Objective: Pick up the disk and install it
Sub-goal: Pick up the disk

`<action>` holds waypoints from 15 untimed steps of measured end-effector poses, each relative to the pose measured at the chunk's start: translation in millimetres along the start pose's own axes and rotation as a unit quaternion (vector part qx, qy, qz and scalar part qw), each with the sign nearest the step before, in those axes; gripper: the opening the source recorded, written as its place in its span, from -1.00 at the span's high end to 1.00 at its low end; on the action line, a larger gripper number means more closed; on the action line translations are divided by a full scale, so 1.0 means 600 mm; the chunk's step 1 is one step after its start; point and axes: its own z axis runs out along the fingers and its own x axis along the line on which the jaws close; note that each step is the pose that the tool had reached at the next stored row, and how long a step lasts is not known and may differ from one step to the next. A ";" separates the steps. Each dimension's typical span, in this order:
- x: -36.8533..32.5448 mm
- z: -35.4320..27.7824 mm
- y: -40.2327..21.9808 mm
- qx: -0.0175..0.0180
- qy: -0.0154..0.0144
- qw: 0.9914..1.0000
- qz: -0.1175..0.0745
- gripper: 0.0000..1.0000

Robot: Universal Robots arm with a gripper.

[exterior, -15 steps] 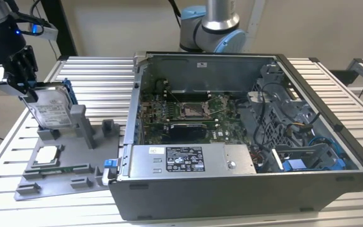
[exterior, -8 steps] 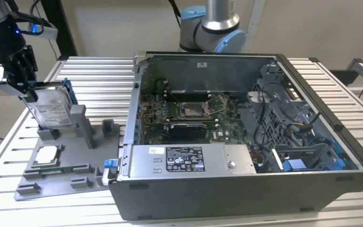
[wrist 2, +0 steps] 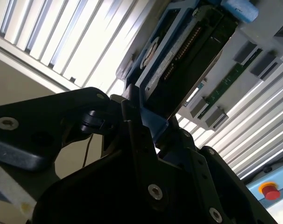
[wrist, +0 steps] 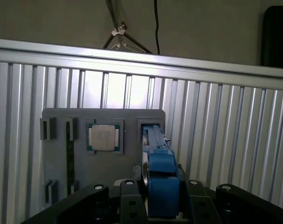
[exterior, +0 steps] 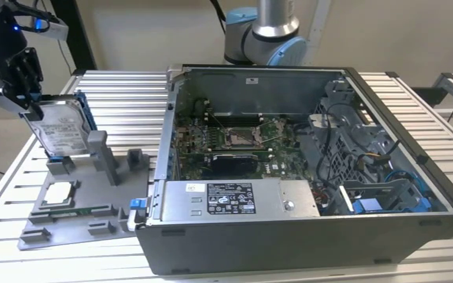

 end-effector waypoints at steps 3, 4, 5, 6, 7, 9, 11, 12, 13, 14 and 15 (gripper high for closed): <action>0.000 -0.010 0.000 0.000 0.000 1.000 0.000 1.00; -0.001 -0.012 0.000 0.000 0.000 1.000 0.000 1.00; -0.001 -0.014 0.000 0.000 0.000 1.000 0.000 1.00; -0.001 -0.016 0.000 0.000 0.000 1.000 0.000 1.00; -0.001 -0.017 0.000 0.000 0.000 1.000 0.000 1.00; -0.001 -0.021 0.000 0.000 0.000 1.000 0.000 1.00; -0.001 -0.026 0.000 0.000 0.000 1.000 0.000 1.00; -0.001 -0.030 0.000 0.000 0.000 1.000 0.000 1.00; -0.002 -0.034 0.000 0.000 0.000 1.000 0.000 1.00; -0.002 -0.039 0.000 0.000 0.000 1.000 0.000 1.00; -0.002 -0.043 0.000 0.000 0.000 1.000 0.000 1.00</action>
